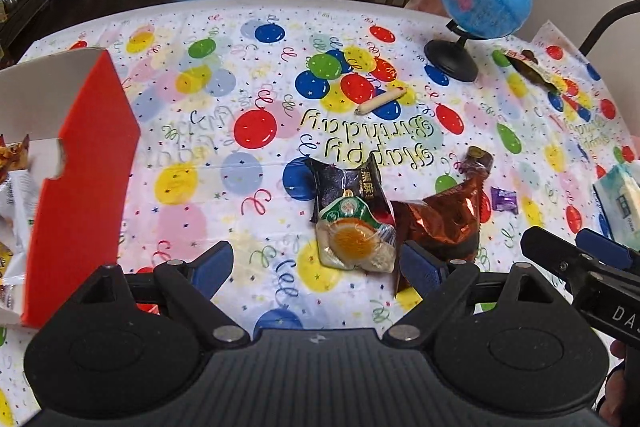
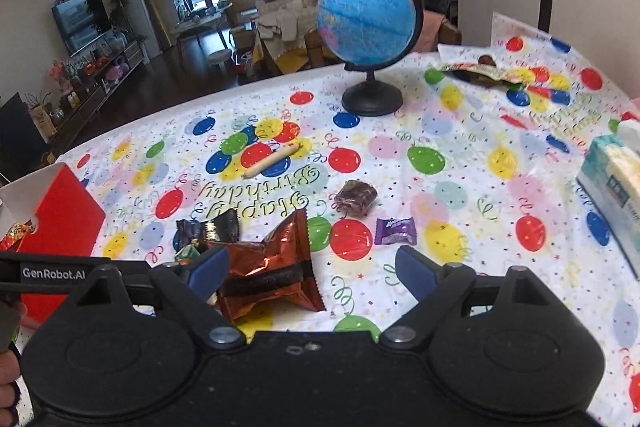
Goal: Organize snacks
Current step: 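Move both open tools back to the remaining snacks on the table, then grasp the green-labelled round packet with the left tool while the right tool grasps the copper bag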
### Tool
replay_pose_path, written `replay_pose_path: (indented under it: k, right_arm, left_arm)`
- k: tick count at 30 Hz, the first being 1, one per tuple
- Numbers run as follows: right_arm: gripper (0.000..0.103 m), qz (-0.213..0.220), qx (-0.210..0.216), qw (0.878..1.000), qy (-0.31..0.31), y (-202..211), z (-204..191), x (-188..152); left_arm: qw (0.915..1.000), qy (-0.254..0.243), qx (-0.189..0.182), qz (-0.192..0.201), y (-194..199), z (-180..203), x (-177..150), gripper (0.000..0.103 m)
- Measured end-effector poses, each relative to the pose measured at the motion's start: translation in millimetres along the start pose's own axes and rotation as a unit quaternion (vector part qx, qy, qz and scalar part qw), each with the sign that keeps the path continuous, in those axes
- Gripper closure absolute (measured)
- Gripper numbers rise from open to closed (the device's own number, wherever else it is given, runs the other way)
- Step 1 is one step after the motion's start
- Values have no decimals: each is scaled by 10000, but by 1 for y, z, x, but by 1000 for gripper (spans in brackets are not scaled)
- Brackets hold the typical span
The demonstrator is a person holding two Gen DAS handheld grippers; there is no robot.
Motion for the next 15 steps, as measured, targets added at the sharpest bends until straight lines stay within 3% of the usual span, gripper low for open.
replay_pose_path:
  k: [7,15]
  right_arm:
    - [27,-350,238,9990,-155,-36,9,6]
    - [36,-624,579,9952,-486,-70,12,11]
  left_arm:
    - [9998,124,147,-106,-22,5,6,12]
    - [9970,619,-80,-462,-46,2,11,12]
Point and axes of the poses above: each gripper's, at about its wrist camera, not at the fingertips, and y roughly against the way its jaws point, z to its right, x to its top, the point moved 6 cm from there along -y, roughly the way its jaws point, and after that the axes turned 6 degrees about y, right-handed, at the moved point
